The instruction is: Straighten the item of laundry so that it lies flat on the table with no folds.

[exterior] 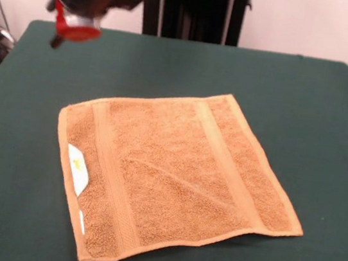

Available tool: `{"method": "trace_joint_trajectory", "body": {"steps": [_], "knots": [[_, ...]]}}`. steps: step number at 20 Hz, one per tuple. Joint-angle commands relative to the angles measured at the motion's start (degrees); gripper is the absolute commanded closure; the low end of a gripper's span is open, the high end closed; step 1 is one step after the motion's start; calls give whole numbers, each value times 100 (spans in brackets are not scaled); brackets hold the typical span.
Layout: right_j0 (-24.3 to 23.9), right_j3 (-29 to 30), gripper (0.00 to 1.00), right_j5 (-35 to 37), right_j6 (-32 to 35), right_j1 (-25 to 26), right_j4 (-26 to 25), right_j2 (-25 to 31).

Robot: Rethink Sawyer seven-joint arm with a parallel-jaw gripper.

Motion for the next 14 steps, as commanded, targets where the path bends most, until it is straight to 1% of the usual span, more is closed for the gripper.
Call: {"method": "trace_joint_trajectory", "body": {"steps": [1, 4, 6, 8, 9, 12, 14], "knots": [[18, -281, 0, 535, -1789, -217, -329, 610], [-17, -258, 0, 311, -1689, -206, -364, 757], [-151, -77, 0, -49, -1549, -296, -94, 1077], [-345, 234, 0, -418, -1504, -451, 328, 1541], [-419, 405, 0, -737, -1440, -541, 489, 1744], [-496, 510, 0, -1042, -1534, -689, 603, 2071], [-436, 425, 0, -981, -1445, -719, 550, 2080]]}}
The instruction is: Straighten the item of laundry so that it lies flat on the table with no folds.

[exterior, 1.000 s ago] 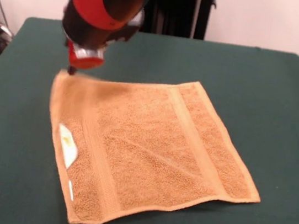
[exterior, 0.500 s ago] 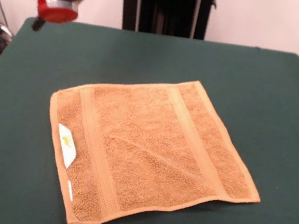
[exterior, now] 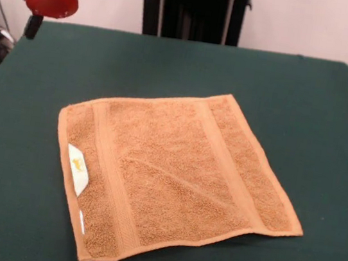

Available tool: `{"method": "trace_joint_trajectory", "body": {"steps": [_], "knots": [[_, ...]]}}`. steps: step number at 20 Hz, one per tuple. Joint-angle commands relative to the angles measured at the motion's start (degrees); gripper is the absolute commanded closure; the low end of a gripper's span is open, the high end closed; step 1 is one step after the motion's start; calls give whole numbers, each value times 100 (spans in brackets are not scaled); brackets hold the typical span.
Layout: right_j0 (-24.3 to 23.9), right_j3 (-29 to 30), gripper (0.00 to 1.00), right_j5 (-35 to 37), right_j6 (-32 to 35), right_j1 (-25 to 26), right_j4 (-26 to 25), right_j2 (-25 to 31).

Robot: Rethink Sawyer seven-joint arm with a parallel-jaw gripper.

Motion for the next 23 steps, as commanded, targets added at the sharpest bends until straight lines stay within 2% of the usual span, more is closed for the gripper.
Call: {"method": "trace_joint_trajectory", "body": {"steps": [1, 7, 12, 23], "knots": [[24, 506, 0, -625, -1377, -130, 351, 1459], [477, -83, 0, -808, -484, 91, -206, 957], [756, -543, 0, -918, 209, 395, -422, 583], [714, -910, 0, -762, 114, 570, -473, 488]]}}
